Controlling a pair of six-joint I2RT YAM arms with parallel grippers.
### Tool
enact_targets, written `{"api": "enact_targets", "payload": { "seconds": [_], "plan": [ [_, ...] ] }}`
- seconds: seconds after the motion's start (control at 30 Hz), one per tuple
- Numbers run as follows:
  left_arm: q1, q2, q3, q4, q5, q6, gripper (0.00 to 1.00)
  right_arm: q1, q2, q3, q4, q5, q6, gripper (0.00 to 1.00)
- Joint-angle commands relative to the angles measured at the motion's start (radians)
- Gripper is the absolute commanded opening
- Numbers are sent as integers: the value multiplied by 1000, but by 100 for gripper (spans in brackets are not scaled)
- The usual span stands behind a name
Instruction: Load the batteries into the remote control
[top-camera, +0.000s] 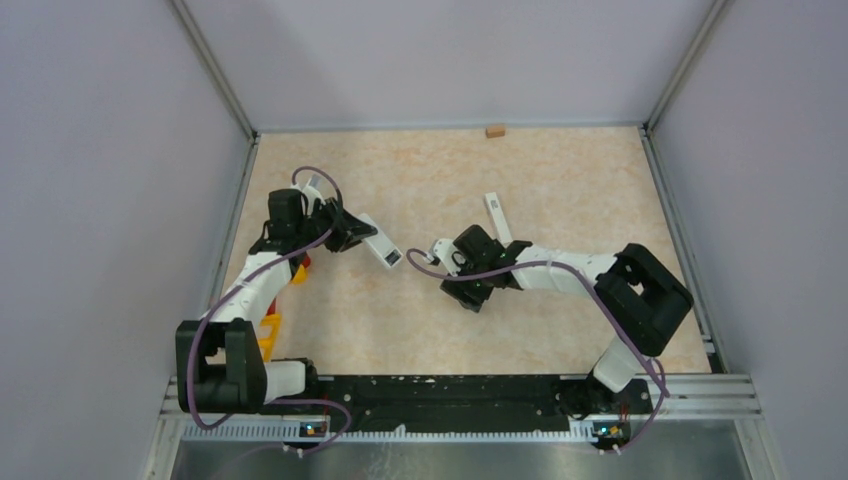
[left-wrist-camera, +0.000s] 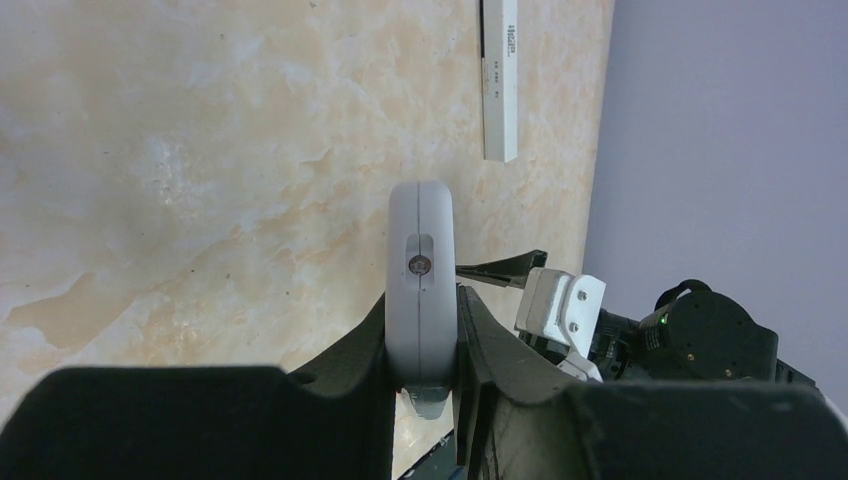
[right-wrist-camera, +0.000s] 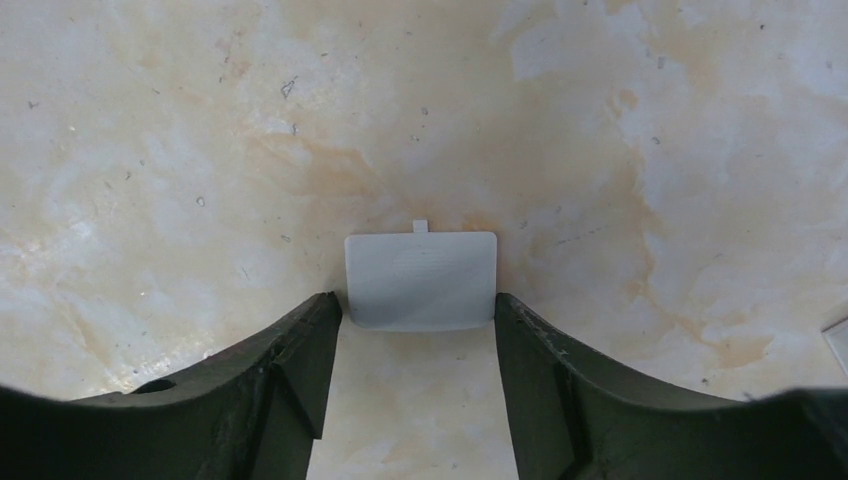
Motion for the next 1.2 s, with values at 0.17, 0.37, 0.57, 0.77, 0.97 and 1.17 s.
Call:
{"api": "enact_targets", "payload": {
  "seconds": [0.17, 0.37, 0.57, 0.77, 0.97, 1.17],
  "plan": [
    [3, -2, 23, 46, 29, -5, 0, 18, 60, 46, -71, 4, -19, 50],
    [-27, 1, -19, 149, 42, -58, 0, 17, -34, 7, 51, 90, 27, 41],
    [-116, -35, -132, 410, -26, -132, 0, 40, -217, -50, 205, -22, 102, 41],
    [-205, -85, -249, 654, -145, -168, 0, 106, -354, -97, 380, -42, 200, 41],
    [-258, -112, -319, 824, -171, -184, 0, 173, -346, -27, 357, 27, 216, 41],
    [-258, -187, -363, 864, -180, -154, 0, 196, -306, 72, 252, 121, 245, 41]
  ]
}}
